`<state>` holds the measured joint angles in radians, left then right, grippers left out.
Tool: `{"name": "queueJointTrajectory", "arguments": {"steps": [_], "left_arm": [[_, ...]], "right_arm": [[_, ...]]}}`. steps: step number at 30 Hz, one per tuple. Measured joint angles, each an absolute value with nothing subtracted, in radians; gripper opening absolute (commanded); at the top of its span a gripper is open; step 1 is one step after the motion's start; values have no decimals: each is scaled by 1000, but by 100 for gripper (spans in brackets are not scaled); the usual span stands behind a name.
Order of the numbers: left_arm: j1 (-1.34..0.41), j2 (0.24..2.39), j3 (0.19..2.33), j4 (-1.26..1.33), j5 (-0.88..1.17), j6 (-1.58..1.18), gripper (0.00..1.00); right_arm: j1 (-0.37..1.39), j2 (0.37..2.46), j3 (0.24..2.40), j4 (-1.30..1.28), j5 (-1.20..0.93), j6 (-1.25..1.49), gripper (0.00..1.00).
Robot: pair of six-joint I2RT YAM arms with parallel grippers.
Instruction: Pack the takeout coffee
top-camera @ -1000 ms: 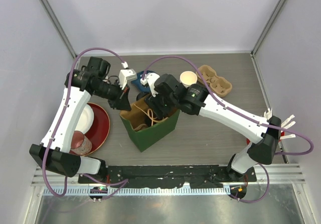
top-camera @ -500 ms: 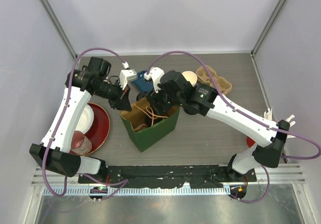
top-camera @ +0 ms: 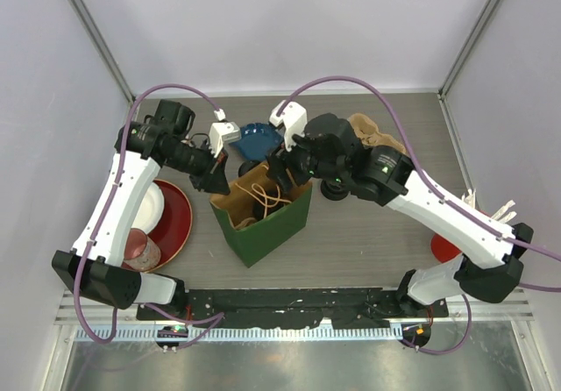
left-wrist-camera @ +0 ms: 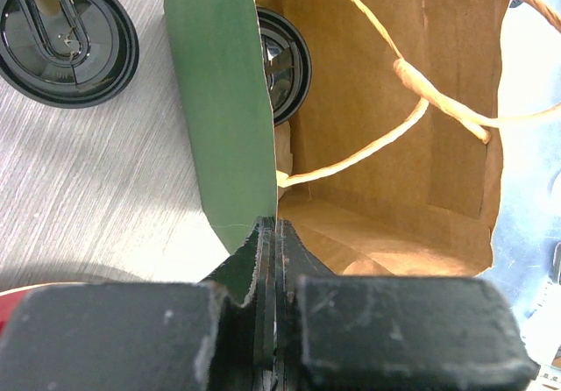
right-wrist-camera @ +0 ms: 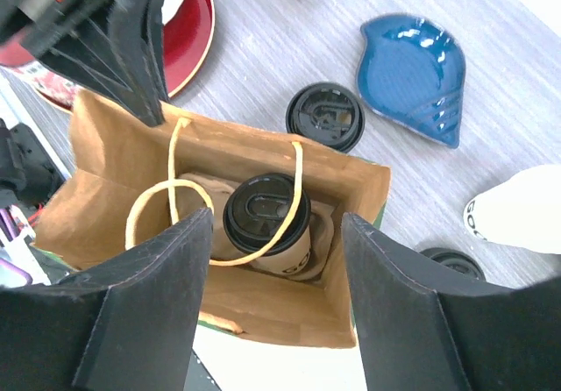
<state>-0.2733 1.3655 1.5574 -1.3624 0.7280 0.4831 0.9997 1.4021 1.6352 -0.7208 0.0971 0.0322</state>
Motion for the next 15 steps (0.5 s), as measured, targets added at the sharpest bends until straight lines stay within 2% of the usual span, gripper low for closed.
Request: {"name": "queueJointTrajectory", "arguments": {"steps": [9,15], "left_arm": [[-273,1364,1557,-1362,728,483,0],[-274,1364,1553,-1362,729,484,0]], "right_arm": [[994,1328,1726,-692,156,32,73],[935,1343,1785,-670,193,35,74]]}}
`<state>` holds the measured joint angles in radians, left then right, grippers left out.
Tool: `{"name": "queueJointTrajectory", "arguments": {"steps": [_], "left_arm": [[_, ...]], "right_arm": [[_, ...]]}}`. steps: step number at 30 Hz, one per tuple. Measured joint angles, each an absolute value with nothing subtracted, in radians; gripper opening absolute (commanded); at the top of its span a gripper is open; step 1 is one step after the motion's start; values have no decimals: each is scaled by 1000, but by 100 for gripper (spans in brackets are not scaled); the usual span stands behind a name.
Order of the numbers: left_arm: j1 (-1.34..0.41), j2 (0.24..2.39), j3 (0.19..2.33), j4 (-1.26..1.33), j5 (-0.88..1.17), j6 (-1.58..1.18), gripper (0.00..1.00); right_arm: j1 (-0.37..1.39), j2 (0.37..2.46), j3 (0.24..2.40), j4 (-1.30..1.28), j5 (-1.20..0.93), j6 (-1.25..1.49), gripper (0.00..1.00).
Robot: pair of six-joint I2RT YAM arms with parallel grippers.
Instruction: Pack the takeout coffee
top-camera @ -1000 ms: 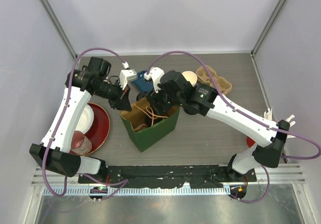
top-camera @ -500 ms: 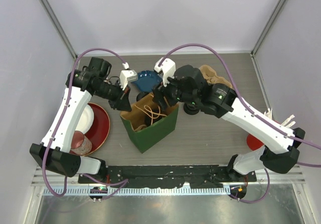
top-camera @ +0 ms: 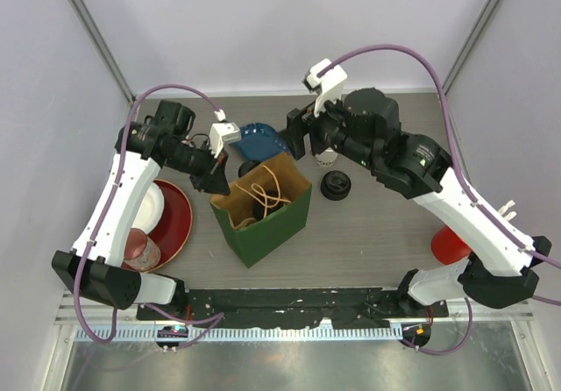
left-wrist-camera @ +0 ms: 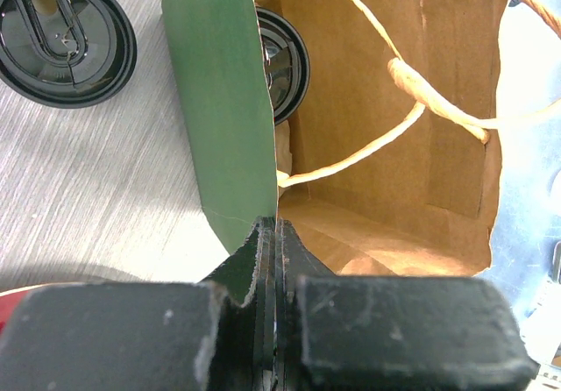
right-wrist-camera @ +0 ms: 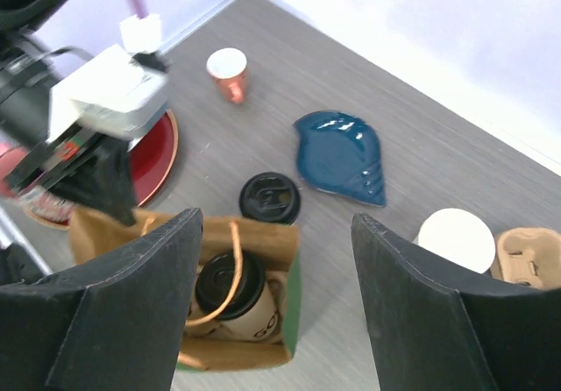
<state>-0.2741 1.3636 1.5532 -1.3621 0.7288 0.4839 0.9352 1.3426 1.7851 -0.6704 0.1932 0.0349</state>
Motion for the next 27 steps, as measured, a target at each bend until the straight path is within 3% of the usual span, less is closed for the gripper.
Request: {"name": "queueJointTrajectory", "arguments": {"steps": [9,27], "left_arm": [[-287,1363,1551,-1362,731,487,0],[-319,1368,1549,-1362,743,506,0]], "right_arm": [[716,1496,1847,-661,84,78,74],[688,1964,2129,-760,-176,55,68]]}}
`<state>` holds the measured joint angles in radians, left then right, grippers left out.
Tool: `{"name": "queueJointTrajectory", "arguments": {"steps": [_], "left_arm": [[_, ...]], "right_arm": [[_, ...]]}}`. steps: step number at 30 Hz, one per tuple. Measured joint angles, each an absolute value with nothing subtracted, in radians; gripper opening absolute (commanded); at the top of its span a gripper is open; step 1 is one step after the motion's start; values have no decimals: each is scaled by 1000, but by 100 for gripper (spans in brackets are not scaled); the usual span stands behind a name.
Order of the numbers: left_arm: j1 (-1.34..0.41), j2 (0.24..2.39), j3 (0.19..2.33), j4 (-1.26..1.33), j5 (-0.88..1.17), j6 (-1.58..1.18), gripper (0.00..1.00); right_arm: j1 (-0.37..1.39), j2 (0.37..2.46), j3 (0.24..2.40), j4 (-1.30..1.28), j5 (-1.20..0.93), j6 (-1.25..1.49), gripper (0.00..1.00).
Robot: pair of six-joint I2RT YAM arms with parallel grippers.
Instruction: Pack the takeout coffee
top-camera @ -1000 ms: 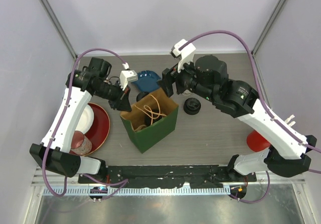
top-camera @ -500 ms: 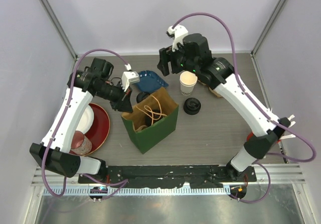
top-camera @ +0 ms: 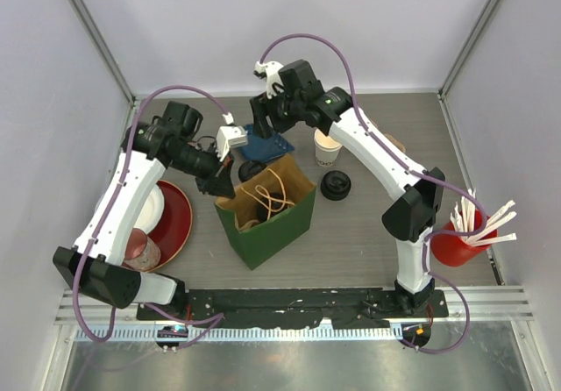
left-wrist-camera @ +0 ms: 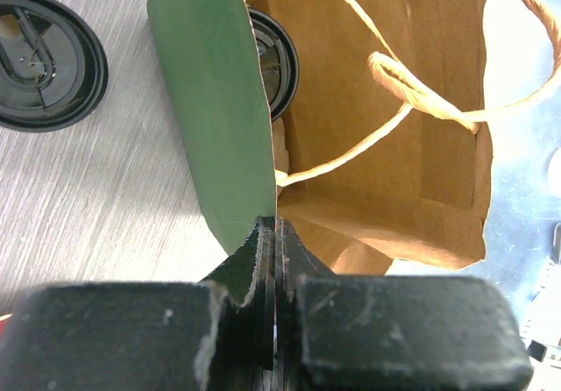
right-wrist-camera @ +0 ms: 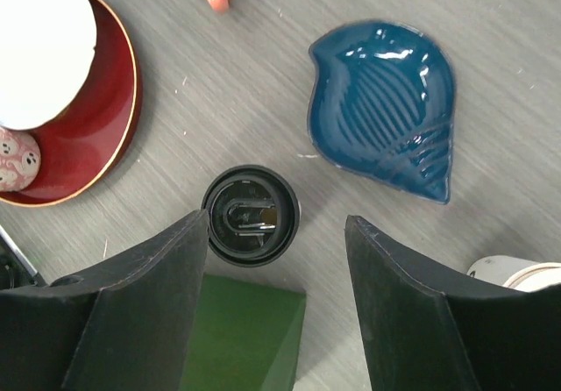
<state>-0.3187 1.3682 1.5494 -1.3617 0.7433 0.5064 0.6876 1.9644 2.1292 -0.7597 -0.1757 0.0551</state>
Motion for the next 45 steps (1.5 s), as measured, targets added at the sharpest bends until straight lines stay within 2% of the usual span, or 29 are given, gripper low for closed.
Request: {"name": "queueJointTrajectory", "arguments": {"steps": [26,34,39,45], "left_arm": [[-517,1618,1760,-1359,787,506,0],[-528,1619,1763,-1358,786,507,0],[-533,1619,1763,-1358,786,506,0],[-541,1618,1763,-1367,786,508,0]], "right_arm": [[678,1858,2031,-832,-128,20,68],[678,2020,2172,-885,-185,-2,59],[687,2140,2220,-926,-208,9,59],[727,2174,2231,-982,-209,-6,56]]}}
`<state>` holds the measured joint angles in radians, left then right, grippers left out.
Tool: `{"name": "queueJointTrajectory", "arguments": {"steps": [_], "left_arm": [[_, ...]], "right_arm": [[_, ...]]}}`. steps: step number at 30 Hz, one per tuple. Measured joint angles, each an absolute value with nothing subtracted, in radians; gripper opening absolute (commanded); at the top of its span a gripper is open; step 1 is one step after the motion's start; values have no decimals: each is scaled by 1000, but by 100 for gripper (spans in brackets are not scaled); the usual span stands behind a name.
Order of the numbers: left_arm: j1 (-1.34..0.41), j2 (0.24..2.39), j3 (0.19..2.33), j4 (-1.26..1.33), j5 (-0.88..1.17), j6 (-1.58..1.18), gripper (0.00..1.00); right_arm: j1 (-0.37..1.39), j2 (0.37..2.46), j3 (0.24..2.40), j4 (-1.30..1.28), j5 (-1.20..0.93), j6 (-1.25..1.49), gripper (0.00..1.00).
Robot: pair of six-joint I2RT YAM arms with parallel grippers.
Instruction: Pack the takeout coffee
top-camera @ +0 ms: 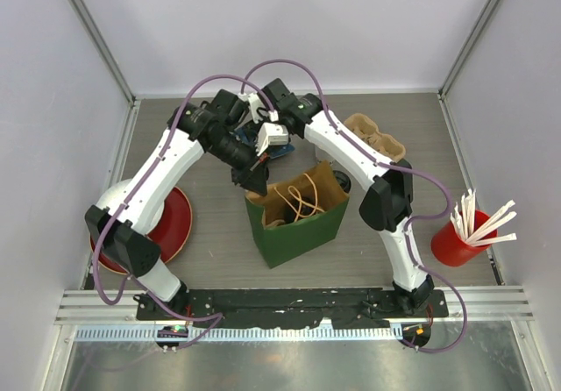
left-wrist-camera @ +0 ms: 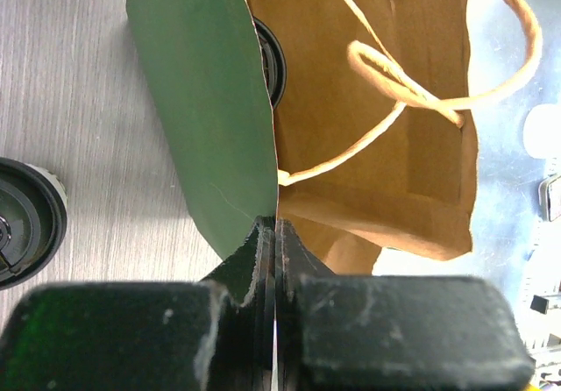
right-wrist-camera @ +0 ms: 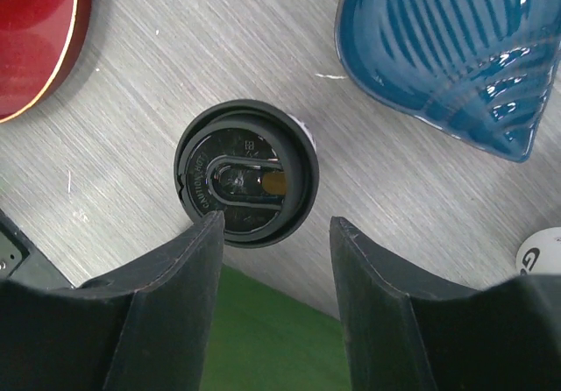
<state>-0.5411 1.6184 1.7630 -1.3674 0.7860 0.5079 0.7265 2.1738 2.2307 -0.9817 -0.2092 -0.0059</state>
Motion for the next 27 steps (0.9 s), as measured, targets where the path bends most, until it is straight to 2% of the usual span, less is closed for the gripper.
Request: {"name": "queueJointTrajectory", "arguments": {"steps": [10,22,27], "left_arm": [[-544,1619,1765,-1364,786,508,0],[-549,1618,1765,-1365,786,512,0],[-556,1617,1765,-1362,787,524,0]], "right_arm": [[730,2246,2319,-1015,-199,-5,57],[731,2311,2349,-1043,-193,10,39],[739,2311,2349,-1071,-194,12,39]]}}
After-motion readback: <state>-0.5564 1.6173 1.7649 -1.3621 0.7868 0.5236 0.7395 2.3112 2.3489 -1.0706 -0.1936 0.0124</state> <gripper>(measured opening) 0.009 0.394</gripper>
